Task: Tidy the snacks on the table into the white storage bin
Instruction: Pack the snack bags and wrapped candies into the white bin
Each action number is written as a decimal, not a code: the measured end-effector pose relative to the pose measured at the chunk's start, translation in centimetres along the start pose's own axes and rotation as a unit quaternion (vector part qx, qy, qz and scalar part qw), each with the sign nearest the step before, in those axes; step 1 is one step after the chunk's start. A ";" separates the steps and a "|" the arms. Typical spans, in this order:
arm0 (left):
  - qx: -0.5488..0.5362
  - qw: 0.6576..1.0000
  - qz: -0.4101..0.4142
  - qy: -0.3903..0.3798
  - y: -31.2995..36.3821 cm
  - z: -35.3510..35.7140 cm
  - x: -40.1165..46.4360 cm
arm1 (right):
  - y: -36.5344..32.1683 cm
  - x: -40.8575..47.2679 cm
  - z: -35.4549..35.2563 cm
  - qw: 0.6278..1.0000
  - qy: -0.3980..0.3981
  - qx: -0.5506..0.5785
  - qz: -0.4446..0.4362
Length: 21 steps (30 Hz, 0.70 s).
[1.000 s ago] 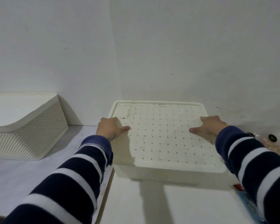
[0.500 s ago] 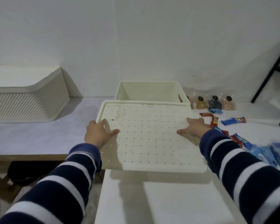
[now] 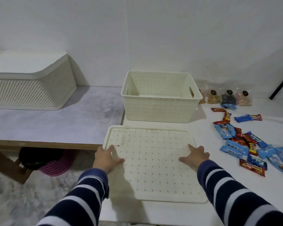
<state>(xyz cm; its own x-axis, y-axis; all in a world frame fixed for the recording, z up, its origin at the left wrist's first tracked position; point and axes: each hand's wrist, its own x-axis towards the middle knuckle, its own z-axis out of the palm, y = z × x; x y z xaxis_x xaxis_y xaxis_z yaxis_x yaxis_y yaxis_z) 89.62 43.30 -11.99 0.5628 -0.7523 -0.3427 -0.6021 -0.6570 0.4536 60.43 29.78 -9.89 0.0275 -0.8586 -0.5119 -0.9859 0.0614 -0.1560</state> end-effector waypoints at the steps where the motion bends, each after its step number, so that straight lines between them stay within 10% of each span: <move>1: 0.001 1.000 -0.005 -0.004 -0.1 0.5 0.2 | 0.2 0.4 0.4 1.000 -0.004 0.003 0.001; 11: 0.064 0.998 0.012 -0.004 0.3 1.1 0.6 | 1.5 1.3 0.4 0.999 -0.019 0.024 -0.025; 21: 0.061 0.972 0.214 -0.078 12.1 1.0 -1.8 | 4.8 -2.4 -5.0 0.998 0.000 0.030 -0.060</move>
<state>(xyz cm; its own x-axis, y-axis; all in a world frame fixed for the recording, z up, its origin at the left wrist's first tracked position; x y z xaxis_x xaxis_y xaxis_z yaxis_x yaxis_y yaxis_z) 80.83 36.65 -6.71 0.1586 -0.9502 -0.2682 -0.8299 -0.2755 0.4851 54.79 29.57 -5.21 0.1451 -0.8618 -0.4860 -0.9635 -0.0115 -0.2673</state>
